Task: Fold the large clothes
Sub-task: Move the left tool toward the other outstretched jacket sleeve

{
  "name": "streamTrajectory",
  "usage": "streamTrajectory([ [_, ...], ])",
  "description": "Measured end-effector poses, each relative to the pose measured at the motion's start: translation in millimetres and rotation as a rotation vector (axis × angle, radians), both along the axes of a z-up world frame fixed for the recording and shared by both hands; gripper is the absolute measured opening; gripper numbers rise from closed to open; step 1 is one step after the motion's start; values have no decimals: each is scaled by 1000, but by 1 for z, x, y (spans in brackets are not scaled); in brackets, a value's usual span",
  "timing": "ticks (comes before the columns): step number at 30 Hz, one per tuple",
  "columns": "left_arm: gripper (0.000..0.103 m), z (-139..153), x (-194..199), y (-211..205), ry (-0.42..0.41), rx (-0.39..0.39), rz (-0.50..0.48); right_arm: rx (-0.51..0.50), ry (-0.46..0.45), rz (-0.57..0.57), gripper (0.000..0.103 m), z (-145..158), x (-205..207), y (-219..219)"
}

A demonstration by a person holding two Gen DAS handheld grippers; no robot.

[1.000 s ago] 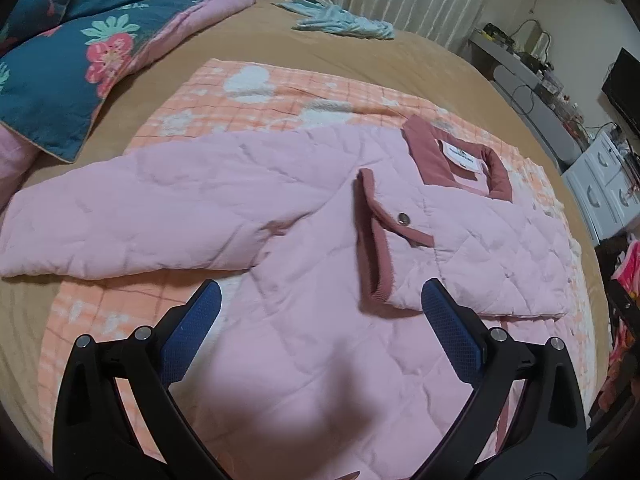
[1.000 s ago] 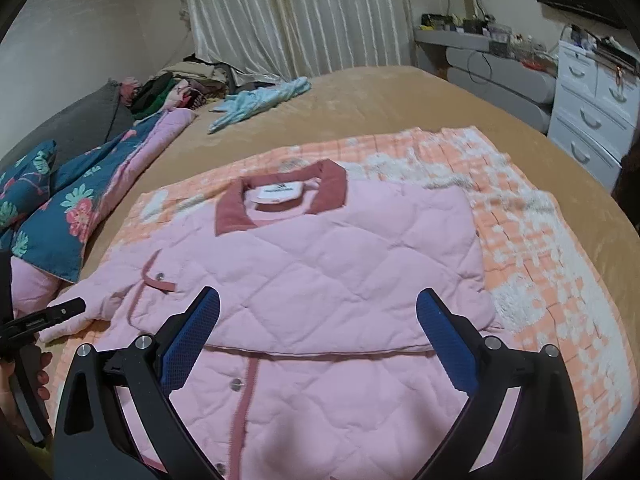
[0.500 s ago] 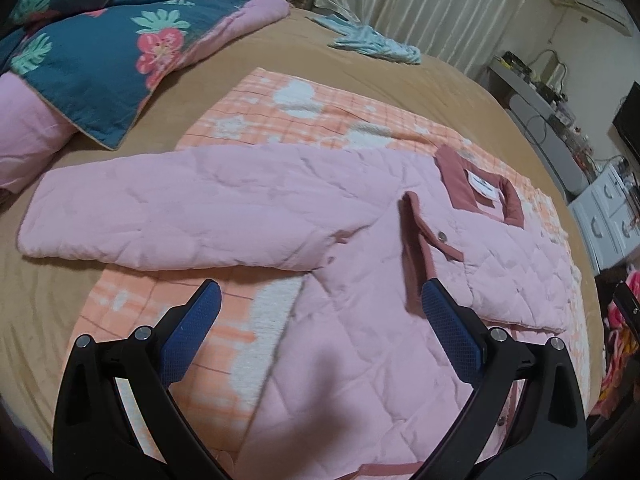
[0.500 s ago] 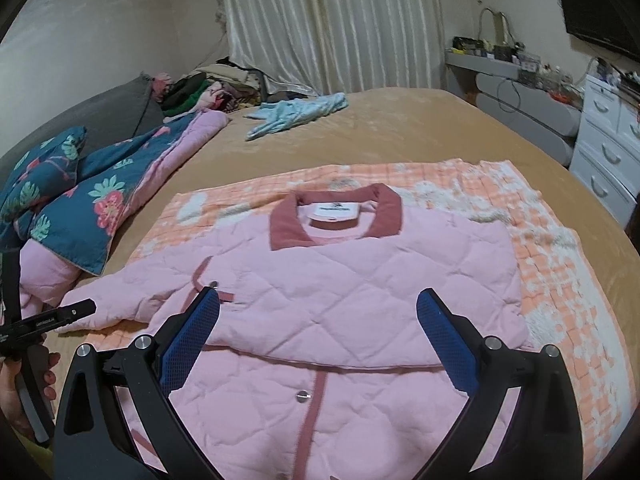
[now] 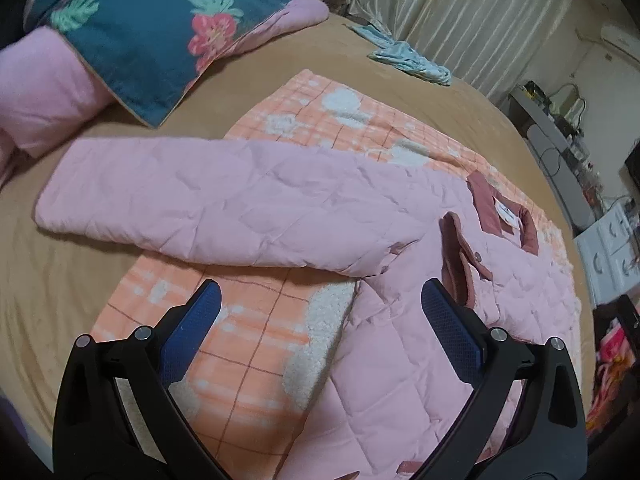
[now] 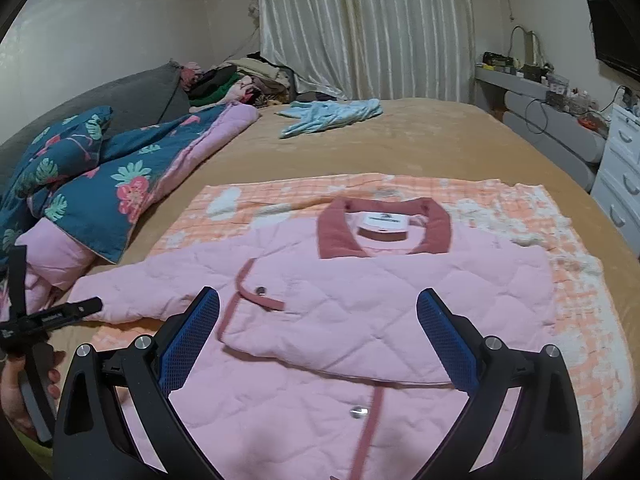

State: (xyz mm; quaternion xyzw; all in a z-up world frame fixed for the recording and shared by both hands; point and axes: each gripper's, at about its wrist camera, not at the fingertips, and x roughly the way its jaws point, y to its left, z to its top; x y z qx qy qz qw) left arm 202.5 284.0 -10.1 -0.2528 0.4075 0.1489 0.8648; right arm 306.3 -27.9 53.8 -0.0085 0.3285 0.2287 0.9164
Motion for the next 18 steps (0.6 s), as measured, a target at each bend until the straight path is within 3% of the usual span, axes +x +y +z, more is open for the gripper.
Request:
streamTrajectory([
  [10, 94, -16, -10, 26, 6, 7, 65, -15, -6, 77, 99, -4, -5, 50],
  [18, 94, -35, -17, 54, 14, -48, 139, -56, -2, 142, 99, -13, -9, 91],
])
